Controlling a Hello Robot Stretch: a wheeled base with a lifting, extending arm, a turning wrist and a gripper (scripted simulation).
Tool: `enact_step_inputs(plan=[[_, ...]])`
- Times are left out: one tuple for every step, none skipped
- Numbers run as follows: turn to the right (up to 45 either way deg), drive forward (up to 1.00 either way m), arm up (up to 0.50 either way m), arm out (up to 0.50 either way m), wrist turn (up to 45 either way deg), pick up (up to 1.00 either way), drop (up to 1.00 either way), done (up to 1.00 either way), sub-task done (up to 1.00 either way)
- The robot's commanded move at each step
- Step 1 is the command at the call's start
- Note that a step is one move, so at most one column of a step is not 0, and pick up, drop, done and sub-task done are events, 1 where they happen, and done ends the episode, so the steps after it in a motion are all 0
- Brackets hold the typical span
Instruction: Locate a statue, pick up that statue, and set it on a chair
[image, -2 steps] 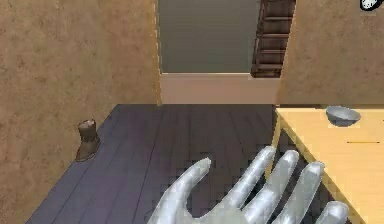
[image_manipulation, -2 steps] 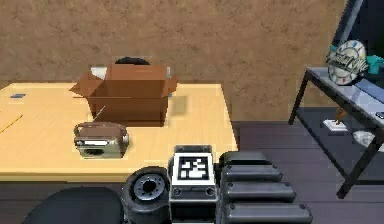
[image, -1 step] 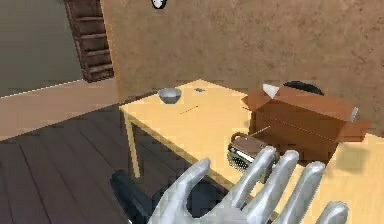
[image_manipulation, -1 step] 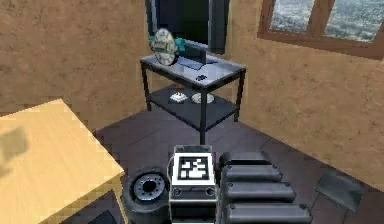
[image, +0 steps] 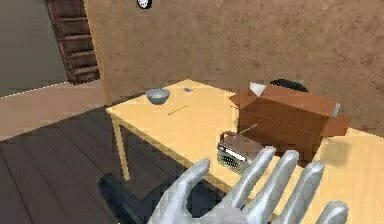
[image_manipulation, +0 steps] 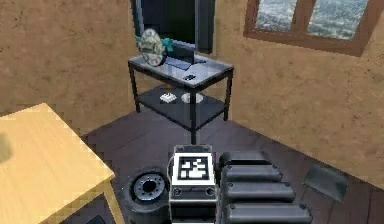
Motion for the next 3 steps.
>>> enact_step_inputs(plan=[[-45.0, 0.00, 0.00, 0.00, 0.0, 0.00, 0.00, 0.00, 0.00], [39.0, 0.00, 0.00, 0.00, 0.0, 0.00, 0.00, 0.00, 0.00], [-27.0, 0.00, 0.00, 0.00, 0.0, 0.00, 0.00, 0.00, 0.00]])
